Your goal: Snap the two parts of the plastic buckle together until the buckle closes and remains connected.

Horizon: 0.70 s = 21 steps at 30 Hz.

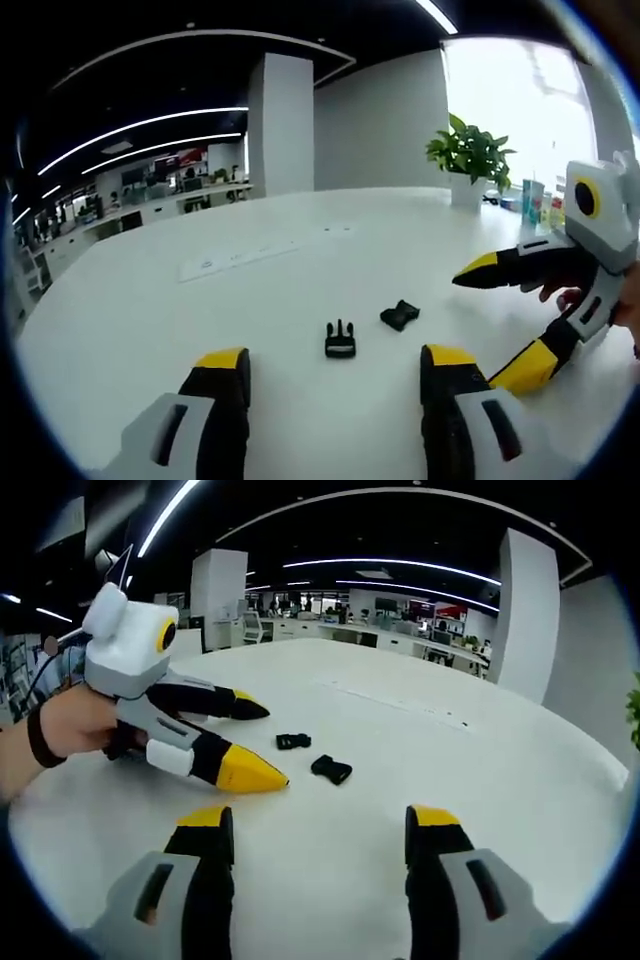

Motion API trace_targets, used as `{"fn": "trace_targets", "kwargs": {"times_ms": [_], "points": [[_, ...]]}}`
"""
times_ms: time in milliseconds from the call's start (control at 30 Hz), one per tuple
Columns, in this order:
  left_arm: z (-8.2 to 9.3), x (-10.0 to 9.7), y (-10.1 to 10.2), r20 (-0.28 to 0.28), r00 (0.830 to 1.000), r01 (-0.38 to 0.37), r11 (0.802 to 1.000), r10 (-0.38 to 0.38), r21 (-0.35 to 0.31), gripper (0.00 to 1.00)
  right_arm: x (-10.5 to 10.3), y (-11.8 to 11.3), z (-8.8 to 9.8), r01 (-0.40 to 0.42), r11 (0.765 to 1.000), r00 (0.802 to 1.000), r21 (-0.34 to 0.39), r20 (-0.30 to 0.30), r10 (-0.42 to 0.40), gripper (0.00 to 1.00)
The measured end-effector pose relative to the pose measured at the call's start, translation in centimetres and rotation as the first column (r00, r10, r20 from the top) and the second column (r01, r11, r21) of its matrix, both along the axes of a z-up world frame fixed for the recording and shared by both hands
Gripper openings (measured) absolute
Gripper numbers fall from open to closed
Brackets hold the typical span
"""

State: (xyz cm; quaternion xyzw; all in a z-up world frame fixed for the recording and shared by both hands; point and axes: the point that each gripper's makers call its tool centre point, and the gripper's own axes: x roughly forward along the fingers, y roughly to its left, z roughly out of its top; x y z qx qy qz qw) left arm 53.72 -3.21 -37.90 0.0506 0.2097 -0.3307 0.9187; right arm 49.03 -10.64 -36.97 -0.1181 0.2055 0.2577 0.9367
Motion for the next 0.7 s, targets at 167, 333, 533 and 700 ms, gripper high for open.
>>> {"fn": "trace_targets", "kwargs": {"times_ms": [167, 333, 533, 700], "points": [[-0.2, -0.1, -0.3, -0.002, 1.000, 0.010, 1.000, -0.010, 0.001, 0.65, 0.0, 0.0, 0.0, 0.000, 1.000, 1.000, 0.001, 0.000, 0.000, 0.70], [-0.2, -0.3, -0.6, 0.007, 1.000, 0.029, 1.000, -0.029, 0.000, 0.60, 0.0, 0.3, 0.1, -0.010, 1.000, 1.000, -0.009, 0.004, 0.010, 0.69], [-0.5, 0.0, -1.0, -0.004, 0.999, 0.038, 0.999, -0.038, -0.003, 0.56, -0.2, 0.4, 0.1, -0.014, 1.000, 1.000, -0.016, 0.008, 0.015, 0.69], [-0.1, 0.7, -0.9, 0.000, 1.000, 0.031, 1.000, -0.031, -0.006, 0.49, -0.3, 0.5, 0.2, -0.016, 1.000, 1.000, -0.021, 0.010, 0.016, 0.69]]}}
